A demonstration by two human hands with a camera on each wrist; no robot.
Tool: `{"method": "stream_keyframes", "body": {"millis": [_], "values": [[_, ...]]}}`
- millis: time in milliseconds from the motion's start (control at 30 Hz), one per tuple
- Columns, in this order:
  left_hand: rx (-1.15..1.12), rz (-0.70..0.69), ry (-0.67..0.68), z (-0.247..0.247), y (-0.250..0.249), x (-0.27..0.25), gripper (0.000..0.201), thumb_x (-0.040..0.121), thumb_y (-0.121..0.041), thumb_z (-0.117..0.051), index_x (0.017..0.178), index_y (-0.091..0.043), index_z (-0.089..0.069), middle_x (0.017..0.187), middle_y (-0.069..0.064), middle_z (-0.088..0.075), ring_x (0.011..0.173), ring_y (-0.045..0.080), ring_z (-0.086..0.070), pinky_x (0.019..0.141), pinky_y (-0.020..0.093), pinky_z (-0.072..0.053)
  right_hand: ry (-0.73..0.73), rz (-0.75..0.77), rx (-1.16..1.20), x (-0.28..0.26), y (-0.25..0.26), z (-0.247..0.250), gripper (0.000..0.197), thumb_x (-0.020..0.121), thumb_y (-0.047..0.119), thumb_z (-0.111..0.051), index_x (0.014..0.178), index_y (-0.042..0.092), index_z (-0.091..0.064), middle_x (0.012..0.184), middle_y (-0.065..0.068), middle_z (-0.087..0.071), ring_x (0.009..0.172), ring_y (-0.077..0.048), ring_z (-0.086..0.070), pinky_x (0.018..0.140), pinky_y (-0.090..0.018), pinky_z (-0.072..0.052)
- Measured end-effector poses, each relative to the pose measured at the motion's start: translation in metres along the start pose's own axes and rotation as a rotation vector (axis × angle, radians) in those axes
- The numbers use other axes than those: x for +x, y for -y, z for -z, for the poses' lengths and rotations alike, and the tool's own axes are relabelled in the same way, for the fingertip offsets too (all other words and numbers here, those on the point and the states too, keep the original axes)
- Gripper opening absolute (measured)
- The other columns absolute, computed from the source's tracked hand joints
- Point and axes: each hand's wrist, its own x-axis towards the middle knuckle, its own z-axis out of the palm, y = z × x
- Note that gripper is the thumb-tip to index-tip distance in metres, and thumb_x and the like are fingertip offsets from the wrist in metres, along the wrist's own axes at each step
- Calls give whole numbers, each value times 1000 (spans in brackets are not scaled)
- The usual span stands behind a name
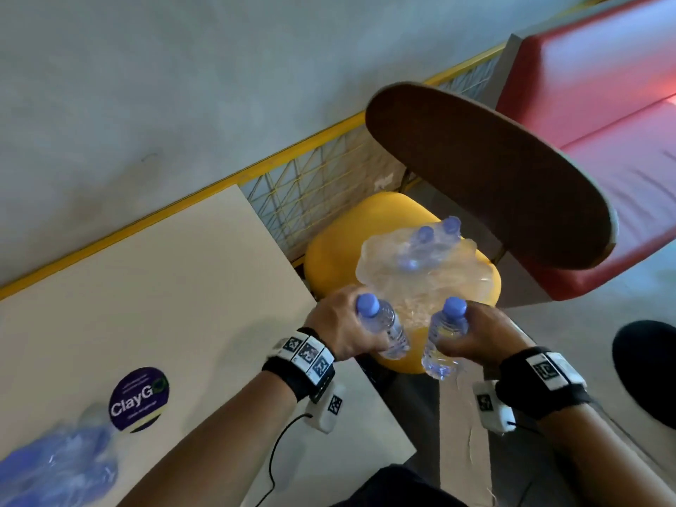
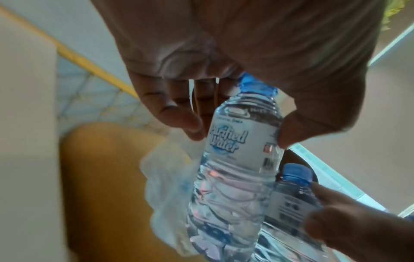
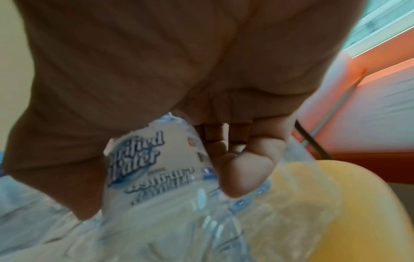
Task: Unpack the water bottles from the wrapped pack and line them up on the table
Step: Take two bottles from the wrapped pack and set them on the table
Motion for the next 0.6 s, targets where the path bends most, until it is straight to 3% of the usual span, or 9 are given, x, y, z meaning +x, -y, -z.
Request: {"method": "stream_keyframes", "body": {"millis": [33,67,167,233,300,367,500,600], "values": [[52,5,-31,12,13,-16,43,59,-55,-76,86,-27,-59,82,-6,-63,75,17,-62,67,32,-54,23,46,8,-11,19,-5,34,65,55,-75,82,27,-64,75,9,-66,68,1,-60,60,-19,-48],[93,19,-60,26,26,-34,48,57,-59,-75,89,-28,-61,85,-8,-65,78,17,-63,69,33,-56,55,99,33,-21,41,-11,29,66,48,-76,80,26,-63,76,8,-66,68,-1,-60,60,-20,-48],[209,98,-167,65,70,-88,54,52,-66,-74,88,-29,-60,84,-10,-64,80,18,-59,69,33,-55,155,288,92,-39,103,-50,27,66,39,-77,73,20,-58,71,2,-63,67,-13,-60,64,-37,-52],[253,178,-223,91,102,-126,56,51,-68,-72,90,-30,-61,85,-11,-64,83,19,-59,70,34,-55,220,390,29,-42,141,-86,32,61,45,-78,78,25,-60,76,4,-62,69,-13,-60,63,-38,-53],[247,245,-287,116,135,-163,54,49,-69,-73,89,-33,-61,82,-12,-64,79,18,-61,69,36,-58,260,477,-19,-45,180,-121,47,54,59,-79,88,34,-57,86,13,-58,77,-9,-60,68,-32,-53],[255,320,-341,140,164,-200,55,48,-69,-73,90,-35,-61,81,-14,-65,79,18,-63,70,39,-59,313,564,-61,-53,224,-152,59,50,65,-78,96,36,-55,92,16,-55,82,-9,-60,73,-31,-53],[340,435,-410,181,204,-261,60,48,-74,-69,96,-37,-64,86,-17,-67,86,17,-65,77,37,-56,347,664,-88,-70,305,-213,63,47,63,-73,100,33,-55,95,14,-51,85,-16,-61,78,-36,-54],[381,479,-401,201,227,-289,64,48,-73,-65,102,-38,-66,89,-16,-68,91,18,-64,79,36,-54,336,687,-105,-82,350,-255,57,53,55,-78,99,32,-55,95,12,-48,84,-19,-61,76,-36,-52]]}}
